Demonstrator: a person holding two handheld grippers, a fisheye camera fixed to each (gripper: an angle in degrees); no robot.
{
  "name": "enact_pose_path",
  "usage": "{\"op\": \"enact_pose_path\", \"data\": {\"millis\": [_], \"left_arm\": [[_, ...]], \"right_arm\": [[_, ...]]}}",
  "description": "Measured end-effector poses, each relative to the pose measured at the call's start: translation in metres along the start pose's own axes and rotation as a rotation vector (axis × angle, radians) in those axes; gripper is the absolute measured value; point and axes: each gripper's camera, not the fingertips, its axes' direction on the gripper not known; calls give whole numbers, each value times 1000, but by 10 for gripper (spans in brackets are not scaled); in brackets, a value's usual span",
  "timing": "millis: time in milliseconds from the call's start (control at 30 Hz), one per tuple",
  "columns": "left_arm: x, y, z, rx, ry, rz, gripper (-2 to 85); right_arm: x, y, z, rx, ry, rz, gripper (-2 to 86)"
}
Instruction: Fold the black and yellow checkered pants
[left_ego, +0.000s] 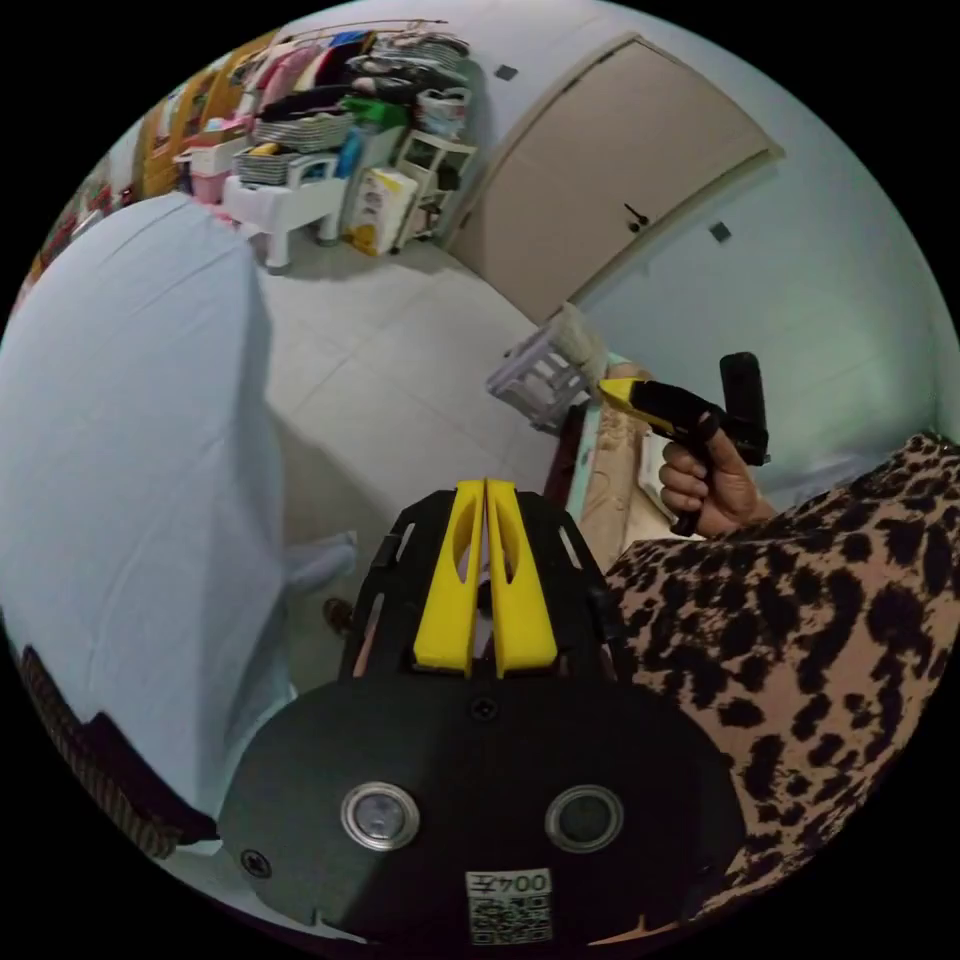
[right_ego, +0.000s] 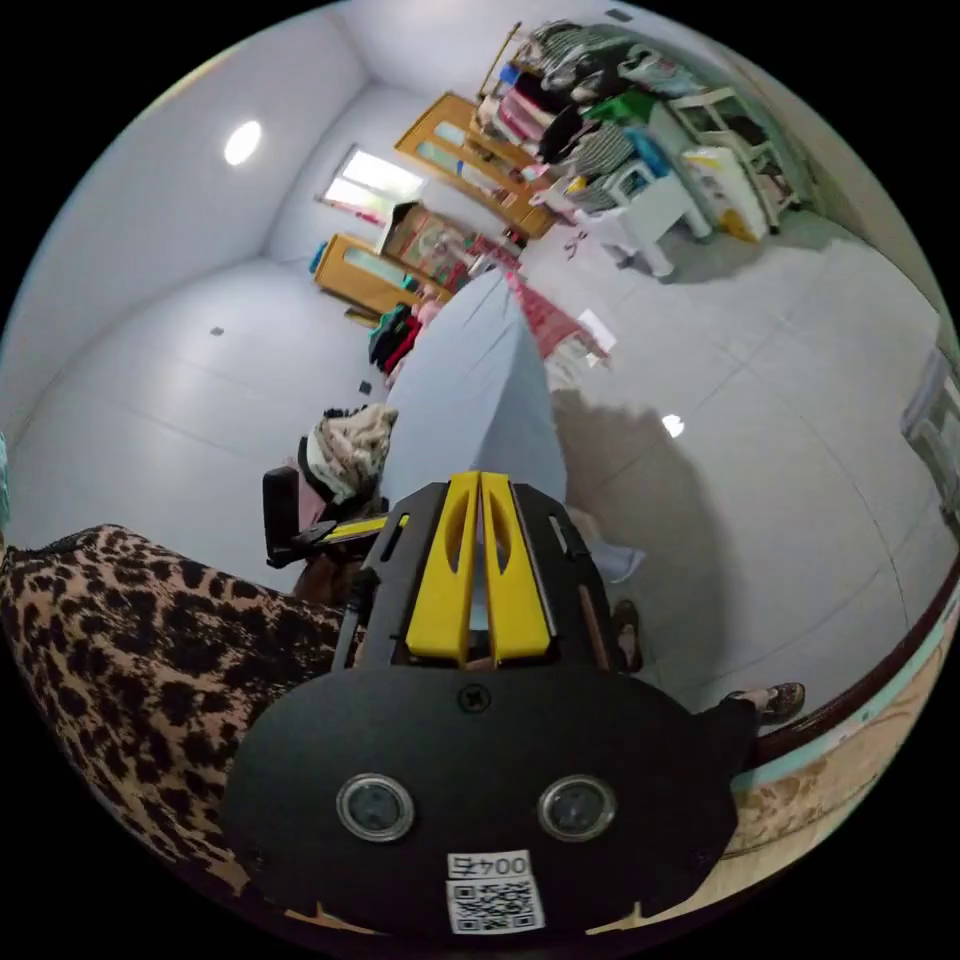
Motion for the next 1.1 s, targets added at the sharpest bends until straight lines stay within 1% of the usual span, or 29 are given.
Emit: {"op": "enact_pose_path", "data": {"millis": [33,100,133,200,233,300,333,367,400,433,500,600,667,733,800,867,900,933,1000,1033,1100], "left_arm": [[-16,11,-13,7,-21,-16,1],[-77,55,-65,42,-96,-108,3],[-92,67,-77,55,-114,-138,3],[-145,115,-126,115,-177,-270,7],[-156,127,-138,134,-197,-302,8],[-195,173,-185,205,-293,-416,17],[-204,184,-196,219,-324,-444,22],[-219,206,-219,250,-397,-505,32],[-234,227,-242,280,-478,-575,59],[-240,238,-253,291,-521,-616,73],[-265,275,-293,327,-686,-760,142],[-299,309,-329,300,-807,-885,179],[-326,323,-342,263,-827,-943,182],[-359,333,-348,189,-781,-999,179],[-385,339,-366,87,-808,-1026,140],[-389,343,-396,105,-763,-994,89],[-387,347,-421,134,-759,-981,66],[-383,350,-437,163,-757,-980,61],[-357,362,-510,375,-731,-961,47],[-348,365,-530,442,-713,-942,45],[-310,366,-605,673,-643,-836,42]], "right_arm": [[-11,-9,26,-44,5,-23,-6],[-50,-46,119,-211,24,-137,-3],[-59,-54,140,-239,35,-161,-1],[-89,-82,214,-323,56,-229,10],[-96,-87,231,-338,65,-241,15],[-117,-106,291,-395,83,-303,47],[-121,-109,304,-409,89,-321,53],[-128,-117,332,-436,101,-355,65],[-133,-125,356,-450,97,-388,76],[-135,-129,368,-456,95,-403,79],[-144,-150,415,-487,91,-464,87],[-156,-184,464,-513,62,-543,86],[-164,-204,486,-513,40,-592,83],[-168,-219,508,-505,41,-653,80],[-167,-235,533,-514,37,-690,67],[-164,-247,549,-520,14,-691,57],[-161,-254,558,-519,6,-696,53],[-160,-256,563,-520,5,-700,51],[-153,-265,584,-527,9,-717,44],[-151,-267,590,-534,10,-718,44],[-144,-275,612,-554,17,-694,42]]}}
